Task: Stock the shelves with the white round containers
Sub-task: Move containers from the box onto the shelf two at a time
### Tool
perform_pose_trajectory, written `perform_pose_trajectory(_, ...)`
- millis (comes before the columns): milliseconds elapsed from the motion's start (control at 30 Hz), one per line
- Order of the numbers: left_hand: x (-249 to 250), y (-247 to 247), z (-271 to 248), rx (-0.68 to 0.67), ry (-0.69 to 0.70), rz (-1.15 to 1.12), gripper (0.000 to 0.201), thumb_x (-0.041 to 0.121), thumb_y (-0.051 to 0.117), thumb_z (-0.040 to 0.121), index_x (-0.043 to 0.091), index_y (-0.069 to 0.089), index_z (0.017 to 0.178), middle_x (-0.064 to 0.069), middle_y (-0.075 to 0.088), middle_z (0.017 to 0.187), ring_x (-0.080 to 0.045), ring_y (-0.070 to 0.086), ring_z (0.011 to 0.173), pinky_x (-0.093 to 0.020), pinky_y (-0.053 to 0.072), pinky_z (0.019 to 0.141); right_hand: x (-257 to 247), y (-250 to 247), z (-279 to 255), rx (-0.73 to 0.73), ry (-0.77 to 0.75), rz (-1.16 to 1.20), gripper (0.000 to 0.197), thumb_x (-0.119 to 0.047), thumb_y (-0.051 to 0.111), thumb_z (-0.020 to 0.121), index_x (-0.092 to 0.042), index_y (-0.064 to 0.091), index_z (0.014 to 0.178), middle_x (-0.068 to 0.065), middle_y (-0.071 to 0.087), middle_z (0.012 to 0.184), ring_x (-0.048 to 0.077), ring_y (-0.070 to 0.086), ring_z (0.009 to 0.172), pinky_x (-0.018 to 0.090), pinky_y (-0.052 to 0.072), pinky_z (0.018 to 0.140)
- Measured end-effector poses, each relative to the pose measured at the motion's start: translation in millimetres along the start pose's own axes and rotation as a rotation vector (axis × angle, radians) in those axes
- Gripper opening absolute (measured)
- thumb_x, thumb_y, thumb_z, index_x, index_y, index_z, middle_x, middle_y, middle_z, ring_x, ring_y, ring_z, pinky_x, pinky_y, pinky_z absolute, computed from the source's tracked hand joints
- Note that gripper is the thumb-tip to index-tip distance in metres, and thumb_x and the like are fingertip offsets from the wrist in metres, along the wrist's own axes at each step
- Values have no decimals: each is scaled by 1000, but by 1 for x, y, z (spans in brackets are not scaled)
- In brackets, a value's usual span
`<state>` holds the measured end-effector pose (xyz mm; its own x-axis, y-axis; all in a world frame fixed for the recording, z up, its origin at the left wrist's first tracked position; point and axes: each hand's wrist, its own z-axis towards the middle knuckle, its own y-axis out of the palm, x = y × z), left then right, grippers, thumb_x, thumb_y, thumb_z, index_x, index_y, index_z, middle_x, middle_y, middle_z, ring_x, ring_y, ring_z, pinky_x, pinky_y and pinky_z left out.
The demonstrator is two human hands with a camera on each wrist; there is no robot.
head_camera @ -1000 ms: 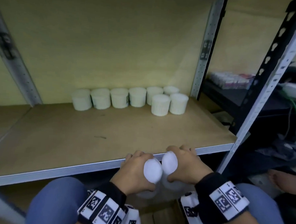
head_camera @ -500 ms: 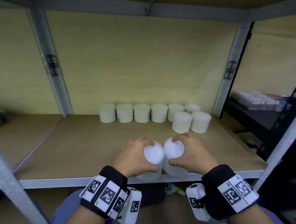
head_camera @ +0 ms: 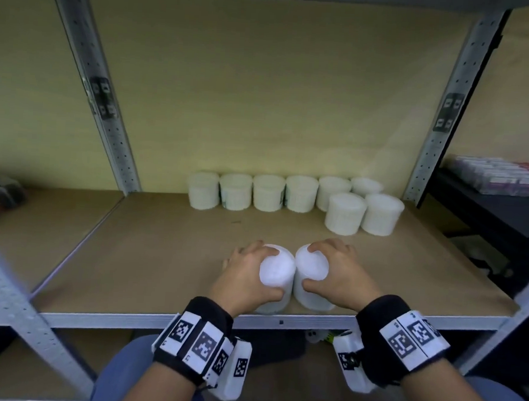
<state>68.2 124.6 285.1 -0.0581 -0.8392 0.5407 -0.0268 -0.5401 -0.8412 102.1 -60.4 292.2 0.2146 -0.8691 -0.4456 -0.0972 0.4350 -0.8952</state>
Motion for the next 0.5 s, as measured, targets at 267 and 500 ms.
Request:
perform_pose_trajectory(267,5,-1,-8,29,5,55,69,46,69,74,37,41,137,12,28,153,-18,24,140,-38,21,111,4,-2,-7,-46,-21,-16,76,-46,71,76,-29,35,141,-4,27,149,24,18,140,35,25,115)
perform_pose_trajectory(500,14,-9,-26,132,100,115,40,43,59,86,31,54,124,13,47,131,-11,36,125,-26,26,101,3,-7,-26,69,-48,-58,49,-40,63,84,-29,50,129,-6,42,135,18,32,128,30,29,106)
